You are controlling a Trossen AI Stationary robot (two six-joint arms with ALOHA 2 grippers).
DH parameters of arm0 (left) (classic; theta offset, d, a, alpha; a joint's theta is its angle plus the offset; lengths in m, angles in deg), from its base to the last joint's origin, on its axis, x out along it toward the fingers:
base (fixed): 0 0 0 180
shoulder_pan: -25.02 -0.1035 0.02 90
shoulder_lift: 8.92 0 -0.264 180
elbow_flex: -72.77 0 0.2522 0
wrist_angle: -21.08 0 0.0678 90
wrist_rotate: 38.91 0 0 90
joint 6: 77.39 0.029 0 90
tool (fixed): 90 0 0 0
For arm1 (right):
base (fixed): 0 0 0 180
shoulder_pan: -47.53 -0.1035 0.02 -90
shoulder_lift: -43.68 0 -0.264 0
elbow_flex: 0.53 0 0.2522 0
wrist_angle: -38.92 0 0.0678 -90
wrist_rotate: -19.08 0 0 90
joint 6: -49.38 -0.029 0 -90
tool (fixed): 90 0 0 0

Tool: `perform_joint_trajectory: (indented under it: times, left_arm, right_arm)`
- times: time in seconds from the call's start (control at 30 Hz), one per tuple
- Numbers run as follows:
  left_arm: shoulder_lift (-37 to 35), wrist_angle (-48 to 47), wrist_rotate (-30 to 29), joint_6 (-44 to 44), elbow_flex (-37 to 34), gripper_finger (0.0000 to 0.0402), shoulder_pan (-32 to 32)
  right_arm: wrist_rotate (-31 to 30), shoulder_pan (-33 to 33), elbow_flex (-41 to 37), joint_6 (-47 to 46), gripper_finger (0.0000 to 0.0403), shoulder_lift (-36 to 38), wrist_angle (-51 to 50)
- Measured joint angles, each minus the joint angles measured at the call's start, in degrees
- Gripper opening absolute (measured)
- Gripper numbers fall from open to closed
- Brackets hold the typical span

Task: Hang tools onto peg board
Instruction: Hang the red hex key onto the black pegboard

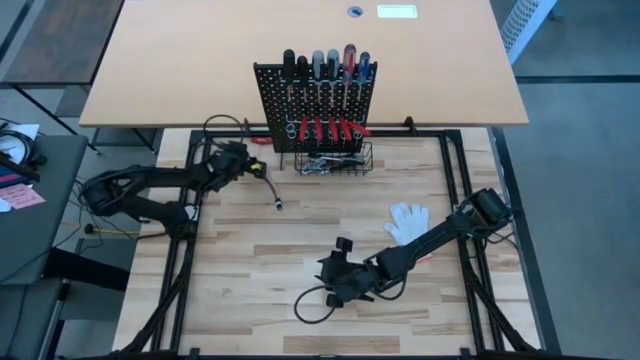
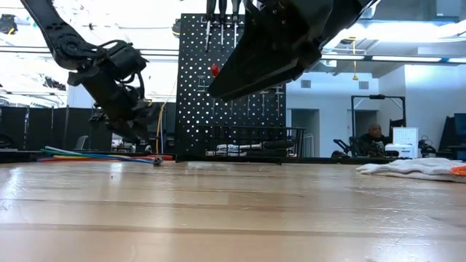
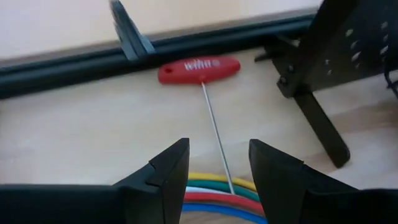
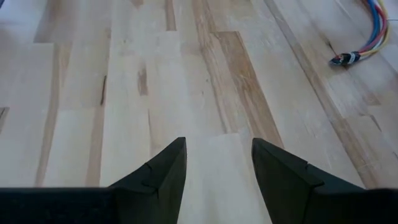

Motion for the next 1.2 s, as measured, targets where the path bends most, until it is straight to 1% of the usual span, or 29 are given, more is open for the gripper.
perform_joint_trajectory:
  times: [0.07, 0.33, 0.43, 0.5, 0.6, 0.7, 0.83, 0.87, 1.03, 1.2]
  left_arm:
    - [2.1, 1.13, 1.8, 0.06, 0.11, 0.0163, -0.71]
    - [13.79, 2.23, 1.9, 0.11, 3.7, 0.0189, -1.94]
    - [17.1, 3.75, 1.69, 0.38, 4.66, 0.0191, -1.92]
    - [18.51, 4.14, 1.47, 0.79, 5.19, 0.0184, -1.89]
    - [18.75, 4.25, 1.57, 1.55, 5.2, 0.0156, -1.89]
    - [17.68, 3.47, 2.04, 2.62, 5.2, 0.0106, -1.89]
    - [15.13, 0.2, 1.95, 3.7, 5.04, 0.002, -1.92]
    - [14.3, -1.09, 1.67, 3.84, 5.0, 0.0011, -1.92]
    - [7.64, -9.74, -3.28, 4.62, 4.98, 0.0003, -1.9]
    - [-2.92, -17.48, -6.16, 5.15, 4.98, 0.0002, 0.27]
  right_arm:
    - [0.04, -0.02, 0.0, 0.06, 0.0187, 0.0, -0.02]
    - [0.22, 0.0, 0.0, 0.06, 0.0187, 0.0, -0.26]
    - [0.22, 0.0, 0.0, 0.05, 0.0187, 0.0, -0.32]
    - [0.22, -0.06, 0.0, 0.05, 0.0187, 0.0, -0.31]
    - [0.22, -0.13, 0.0, 0.04, 0.0187, 0.0, -0.35]
    - [0.22, -0.13, 0.0, 0.04, 0.0187, 0.0, -0.38]
    - [0.22, -0.13, 0.0, 0.02, 0.0187, 0.0, -0.37]
    - [0.22, -0.13, 0.0, 0.01, 0.0187, 0.0, -0.37]
    - [0.22, -0.13, 0.0, -0.12, 0.0187, 0.0, -0.43]
    - [0.22, -0.13, 0.0, -0.12, 0.0187, 0.0, -0.48]
